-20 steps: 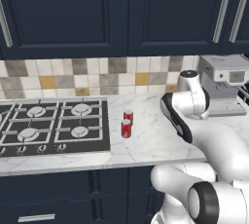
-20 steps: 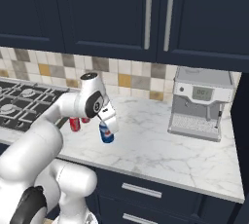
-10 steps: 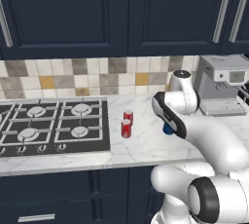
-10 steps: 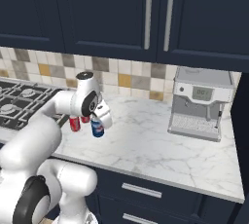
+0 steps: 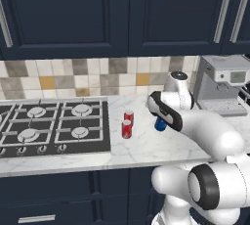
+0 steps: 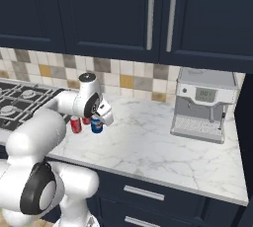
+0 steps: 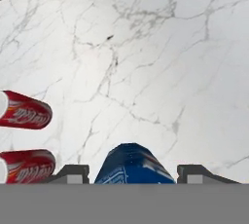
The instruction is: Four empty soda cans are scattered around the kitchen. Gather all the cans and cluster them next to the stove for recycling.
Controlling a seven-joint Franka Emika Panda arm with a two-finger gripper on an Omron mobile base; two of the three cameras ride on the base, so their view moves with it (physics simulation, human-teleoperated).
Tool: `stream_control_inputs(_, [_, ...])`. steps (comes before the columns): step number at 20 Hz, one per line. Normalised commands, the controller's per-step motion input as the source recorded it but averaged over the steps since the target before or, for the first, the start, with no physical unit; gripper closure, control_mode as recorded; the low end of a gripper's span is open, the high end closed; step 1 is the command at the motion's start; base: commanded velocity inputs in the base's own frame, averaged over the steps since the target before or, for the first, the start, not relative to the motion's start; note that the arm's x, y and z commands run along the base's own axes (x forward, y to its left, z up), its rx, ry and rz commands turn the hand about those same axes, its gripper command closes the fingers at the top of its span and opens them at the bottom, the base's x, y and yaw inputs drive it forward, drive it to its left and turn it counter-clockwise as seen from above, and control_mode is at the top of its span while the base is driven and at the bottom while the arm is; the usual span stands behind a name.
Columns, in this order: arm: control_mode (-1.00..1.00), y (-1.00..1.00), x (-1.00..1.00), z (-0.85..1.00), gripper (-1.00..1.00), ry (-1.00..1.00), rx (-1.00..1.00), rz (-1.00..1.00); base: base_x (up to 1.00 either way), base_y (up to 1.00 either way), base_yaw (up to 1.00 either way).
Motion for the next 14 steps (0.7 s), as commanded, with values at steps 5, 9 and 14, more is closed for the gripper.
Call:
stream_control_inputs(5, [-1.00, 0.24, 0.22, -0.18, 1.00, -0.05, 0.00, 0.03, 0.00, 0.00, 0.00])
stream_control_inputs(9, [-1.00, 0.17, 0.28, -0.21, 1.00, 0.00, 0.00, 0.04, 0.00, 0.00, 0.00])
stream_control_inputs(14, [-1.00, 0.06, 0.33, -0.13, 1.00, -0.01, 0.00, 0.05, 0.00, 0.00, 0.00])
